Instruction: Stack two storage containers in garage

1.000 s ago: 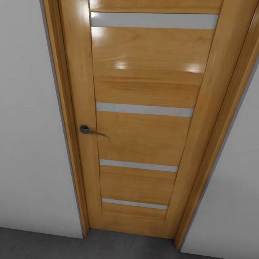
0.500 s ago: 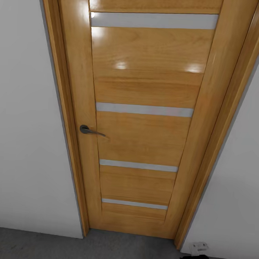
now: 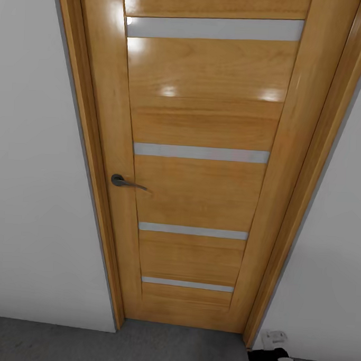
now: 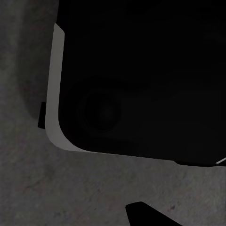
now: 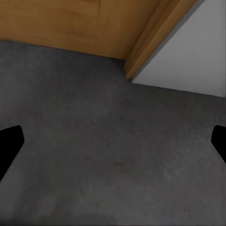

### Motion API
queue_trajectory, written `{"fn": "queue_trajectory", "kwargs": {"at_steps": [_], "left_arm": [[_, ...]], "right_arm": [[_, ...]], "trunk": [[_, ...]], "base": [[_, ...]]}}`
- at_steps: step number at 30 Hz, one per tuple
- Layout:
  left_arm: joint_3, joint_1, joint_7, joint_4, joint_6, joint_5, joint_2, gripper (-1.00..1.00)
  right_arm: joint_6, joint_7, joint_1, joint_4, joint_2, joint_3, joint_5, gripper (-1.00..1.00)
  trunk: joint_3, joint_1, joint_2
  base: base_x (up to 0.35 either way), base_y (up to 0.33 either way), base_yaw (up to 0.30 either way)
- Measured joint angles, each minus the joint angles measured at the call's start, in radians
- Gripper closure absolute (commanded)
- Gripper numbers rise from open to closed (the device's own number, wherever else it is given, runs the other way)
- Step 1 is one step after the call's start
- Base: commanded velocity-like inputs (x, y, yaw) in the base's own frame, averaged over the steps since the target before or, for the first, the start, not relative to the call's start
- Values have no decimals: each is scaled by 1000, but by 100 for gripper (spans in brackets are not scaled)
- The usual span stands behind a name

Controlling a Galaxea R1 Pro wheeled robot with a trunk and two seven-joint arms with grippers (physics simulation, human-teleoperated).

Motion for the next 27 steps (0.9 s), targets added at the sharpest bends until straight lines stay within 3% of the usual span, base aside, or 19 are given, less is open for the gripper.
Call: {"fn": "queue_trajectory", "kwargs": {"at_steps": [15, 18, 21, 23, 27], "left_arm": [[0, 0, 0, 0, 0, 0, 0, -100], [0, 0, 0, 0, 0, 0, -1, -100], [0, 0, 0, 0, 0, 0, -1, -100], [0, 0, 0, 0, 0, 0, -2, -100], [0, 0, 0, 0, 0, 0, -2, -100]], "right_arm": [[-1, -18, -4, -74, 7, 0, 7, -100], [-13, -20, -43, -76, 47, -1, 25, -100], [-17, -21, -127, -56, 135, 1, 33, -100], [-16, -22, -160, -44, 173, 1, 34, -100], [-11, -22, -213, -16, 228, 1, 43, -100]], "trunk": [[0, 0, 0], [0, 0, 0], [0, 0, 0], [0, 0, 0], [0, 0, 0]], "base": [[0, 0, 0], [0, 0, 0], [0, 0, 0], [0, 0, 0], [0, 0, 0]]}}
